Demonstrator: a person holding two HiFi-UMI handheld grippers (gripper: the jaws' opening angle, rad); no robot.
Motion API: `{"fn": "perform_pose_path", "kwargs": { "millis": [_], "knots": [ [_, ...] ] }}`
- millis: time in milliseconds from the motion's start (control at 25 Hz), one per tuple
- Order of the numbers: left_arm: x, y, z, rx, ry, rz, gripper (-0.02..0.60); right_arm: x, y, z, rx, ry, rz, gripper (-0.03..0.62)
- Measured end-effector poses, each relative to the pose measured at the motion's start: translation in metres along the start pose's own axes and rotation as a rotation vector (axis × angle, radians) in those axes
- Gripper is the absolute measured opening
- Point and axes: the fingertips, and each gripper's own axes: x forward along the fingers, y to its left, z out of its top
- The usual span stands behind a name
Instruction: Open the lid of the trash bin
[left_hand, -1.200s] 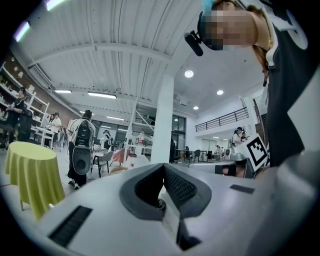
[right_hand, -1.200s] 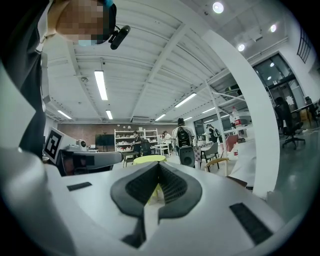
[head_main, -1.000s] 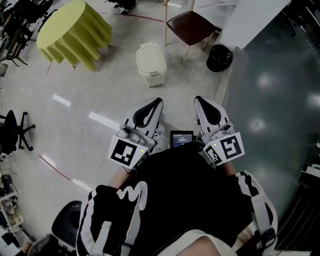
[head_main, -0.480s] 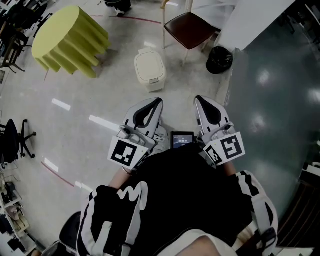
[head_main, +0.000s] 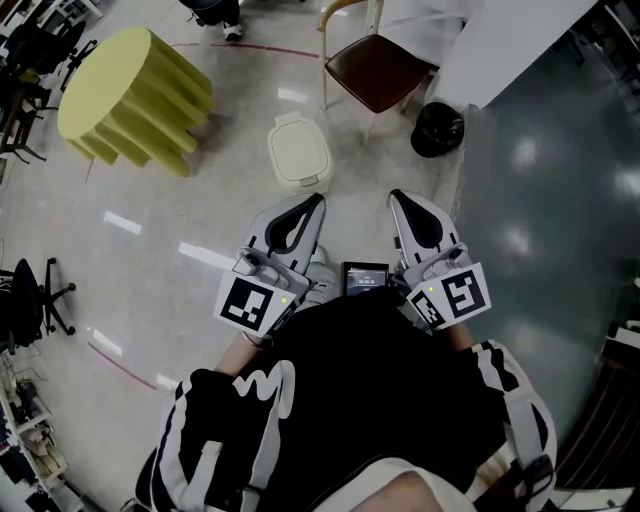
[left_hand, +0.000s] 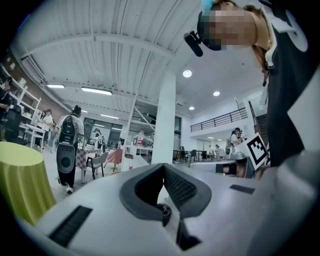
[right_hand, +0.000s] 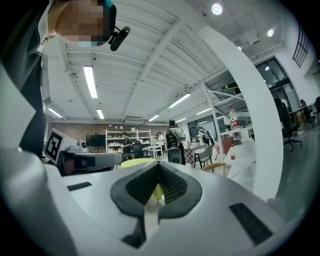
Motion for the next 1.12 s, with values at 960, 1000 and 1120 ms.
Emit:
{"fn": "perform_pose_path", "kwargs": {
  "millis": [960, 1000, 1120],
  "knots": [
    [0.043, 0.11, 0.014, 0.0, -0.016, -0.002, 0.008, 0.118, -0.024, 0.013, -0.006, -0.013, 0.001, 0.003],
    [0.043, 0.115, 0.014, -0.001, -0.015, -0.001, 0.008, 0.122, -0.023, 0.012, -0.007, -0.014, 0.003, 0.004],
    [0.044, 0.129, 0.013, -0.01, -0.016, 0.003, 0.008, 0.137, -0.021, 0.01, -0.006, -0.011, 0.008, 0.004]
  ]
}}
